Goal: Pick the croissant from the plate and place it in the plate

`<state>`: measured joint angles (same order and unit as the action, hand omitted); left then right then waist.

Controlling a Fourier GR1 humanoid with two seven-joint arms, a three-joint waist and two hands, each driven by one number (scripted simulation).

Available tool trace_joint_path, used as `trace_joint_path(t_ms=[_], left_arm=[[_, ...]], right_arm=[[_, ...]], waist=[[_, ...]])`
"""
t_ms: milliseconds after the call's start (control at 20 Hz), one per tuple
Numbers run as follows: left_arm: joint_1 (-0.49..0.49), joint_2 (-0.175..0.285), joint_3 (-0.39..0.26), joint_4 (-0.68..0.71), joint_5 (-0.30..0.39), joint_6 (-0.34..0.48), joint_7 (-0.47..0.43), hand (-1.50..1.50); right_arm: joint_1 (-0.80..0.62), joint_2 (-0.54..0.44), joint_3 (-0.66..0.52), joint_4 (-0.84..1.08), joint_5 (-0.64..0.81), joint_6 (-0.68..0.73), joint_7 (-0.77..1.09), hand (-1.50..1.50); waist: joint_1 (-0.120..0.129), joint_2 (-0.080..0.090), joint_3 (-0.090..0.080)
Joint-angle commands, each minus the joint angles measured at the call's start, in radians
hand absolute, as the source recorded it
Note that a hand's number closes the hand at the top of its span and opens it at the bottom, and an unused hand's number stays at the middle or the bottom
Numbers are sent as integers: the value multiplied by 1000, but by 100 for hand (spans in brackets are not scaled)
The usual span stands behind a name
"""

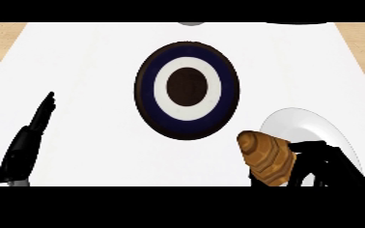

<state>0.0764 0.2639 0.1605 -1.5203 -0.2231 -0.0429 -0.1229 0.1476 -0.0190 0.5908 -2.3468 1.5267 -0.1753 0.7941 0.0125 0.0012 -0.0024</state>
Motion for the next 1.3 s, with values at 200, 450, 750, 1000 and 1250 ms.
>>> trace_joint_path(t_ms=[200, 450, 750, 1000, 1250], left_arm=[[-17, -10, -4, 42, -16, 2, -27, 0], [-18, -24, -17, 11, -16, -2, 3, 0], [12, -17, -7, 21, -17, -10, -45, 0], [-11, 6, 15, 34, 5, -38, -29, 0], [-53, -24, -2, 67, -15, -13, -19, 0]], right_arm=[[-523, 19, -57, 309, -150, 63, 315, 150], [-693, 19, -163, 583, -334, -11, 311, 150], [-840, 19, -175, 887, -459, -141, 288, 150], [-906, 19, -208, 1051, -668, -274, 181, 150], [-947, 19, -173, 1222, -716, -489, 280, -150]], waist=[[10, 3, 1], [20, 5, 2], [18, 4, 2], [27, 9, 3], [28, 9, 2]])
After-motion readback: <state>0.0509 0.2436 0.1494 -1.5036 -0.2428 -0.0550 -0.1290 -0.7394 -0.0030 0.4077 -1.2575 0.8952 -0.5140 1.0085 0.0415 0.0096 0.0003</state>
